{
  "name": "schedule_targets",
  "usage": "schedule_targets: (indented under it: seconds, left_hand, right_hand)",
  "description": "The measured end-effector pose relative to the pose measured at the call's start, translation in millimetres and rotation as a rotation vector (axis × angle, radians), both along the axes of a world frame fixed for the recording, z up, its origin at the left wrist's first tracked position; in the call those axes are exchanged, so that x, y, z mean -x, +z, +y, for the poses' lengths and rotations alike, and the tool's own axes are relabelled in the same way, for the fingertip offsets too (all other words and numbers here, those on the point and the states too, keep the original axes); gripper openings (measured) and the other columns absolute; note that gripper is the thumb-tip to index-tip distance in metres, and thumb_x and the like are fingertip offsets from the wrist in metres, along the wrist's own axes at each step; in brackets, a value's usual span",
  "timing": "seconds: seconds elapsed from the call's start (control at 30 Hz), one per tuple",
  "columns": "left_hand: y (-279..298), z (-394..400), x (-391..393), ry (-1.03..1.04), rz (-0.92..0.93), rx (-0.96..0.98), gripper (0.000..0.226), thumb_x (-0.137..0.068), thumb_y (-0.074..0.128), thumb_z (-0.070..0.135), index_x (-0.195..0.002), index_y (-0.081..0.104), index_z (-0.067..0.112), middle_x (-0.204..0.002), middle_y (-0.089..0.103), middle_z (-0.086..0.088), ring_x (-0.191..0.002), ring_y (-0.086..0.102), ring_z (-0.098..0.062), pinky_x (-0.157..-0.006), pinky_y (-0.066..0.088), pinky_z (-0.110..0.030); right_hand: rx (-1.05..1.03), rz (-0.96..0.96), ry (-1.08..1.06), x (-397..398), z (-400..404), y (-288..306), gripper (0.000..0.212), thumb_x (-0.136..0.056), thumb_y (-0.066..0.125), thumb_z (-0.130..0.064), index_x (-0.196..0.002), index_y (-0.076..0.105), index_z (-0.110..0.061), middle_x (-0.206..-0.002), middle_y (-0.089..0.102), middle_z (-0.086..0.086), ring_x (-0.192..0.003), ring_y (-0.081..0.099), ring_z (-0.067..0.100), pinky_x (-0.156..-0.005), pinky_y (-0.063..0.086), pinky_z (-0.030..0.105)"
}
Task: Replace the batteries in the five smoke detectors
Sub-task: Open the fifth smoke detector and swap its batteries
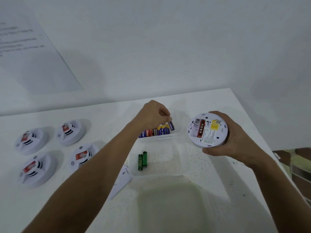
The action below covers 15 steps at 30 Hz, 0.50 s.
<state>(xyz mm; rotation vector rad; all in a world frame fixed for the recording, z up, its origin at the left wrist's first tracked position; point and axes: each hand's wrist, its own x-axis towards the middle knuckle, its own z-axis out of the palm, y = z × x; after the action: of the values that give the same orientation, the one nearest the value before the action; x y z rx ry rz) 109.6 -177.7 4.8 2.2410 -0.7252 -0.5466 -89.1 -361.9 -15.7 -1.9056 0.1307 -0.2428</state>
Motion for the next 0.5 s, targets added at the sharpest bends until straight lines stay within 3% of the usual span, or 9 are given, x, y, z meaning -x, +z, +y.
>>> schedule_targets:
  seconds: [0.07, 0.2, 0.3, 0.43, 0.5]
  left_hand:
    - [-8.3, -7.5, 1.1, -0.032, -0.022, -0.031, 0.015, -0.083, 0.075, 0.020, -0.093, 0.075, 0.009, -0.078, 0.073, 0.000, -0.061, 0.066, -0.003, -0.054, 0.045, -0.010]
    - [-17.3, -13.2, 5.3, -0.114, -0.153, -0.154, 0.019, -0.089, 0.067, 0.020, -0.104, 0.074, 0.010, -0.108, 0.072, -0.004, -0.088, 0.063, -0.010, -0.075, 0.044, -0.018]
    - [-15.5, -8.4, 11.4, -0.138, -0.219, -0.151, 0.026, -0.091, 0.064, 0.023, -0.114, 0.069, 0.013, -0.119, 0.067, 0.000, -0.083, 0.054, -0.005, -0.076, 0.039, -0.014]
    - [3.9, 3.2, 23.1, -0.049, -0.212, 0.035, 0.022, -0.091, 0.060, 0.017, -0.110, 0.069, 0.020, -0.097, 0.067, 0.014, -0.067, 0.058, -0.002, -0.057, 0.040, -0.002]
    - [19.0, 9.0, 30.6, -0.072, -0.162, 0.119, 0.018, -0.087, 0.064, 0.020, -0.104, 0.068, 0.027, -0.095, 0.065, 0.020, -0.077, 0.063, -0.002, -0.059, 0.043, -0.004]
  right_hand:
    - [-0.004, 0.000, 0.004, -0.2, 0.4, -0.9, 0.090, -0.049, 0.089, -0.012, -0.129, 0.052, -0.029, -0.119, 0.063, -0.013, -0.112, 0.061, 0.007, -0.084, 0.055, 0.019]
    - [-0.011, 0.001, 0.022, -2.8, 1.9, -1.8, 0.090, -0.050, 0.089, -0.013, -0.130, 0.052, -0.029, -0.121, 0.063, -0.011, -0.115, 0.060, 0.009, -0.085, 0.056, 0.021]
    - [-0.004, 0.000, 0.039, -5.5, 4.0, -1.6, 0.092, -0.050, 0.090, -0.017, -0.132, 0.051, -0.030, -0.123, 0.062, -0.011, -0.116, 0.060, 0.009, -0.086, 0.056, 0.021]
    - [-0.016, -0.004, 0.057, -7.5, 6.4, -0.3, 0.092, -0.051, 0.090, -0.012, -0.132, 0.050, -0.031, -0.122, 0.062, -0.014, -0.116, 0.059, 0.008, -0.084, 0.055, 0.019]
    - [-0.019, -0.005, 0.074, -10.5, 8.9, 0.5, 0.093, -0.051, 0.089, -0.011, -0.133, 0.049, -0.029, -0.122, 0.061, -0.015, -0.117, 0.059, 0.009, -0.085, 0.054, 0.019]
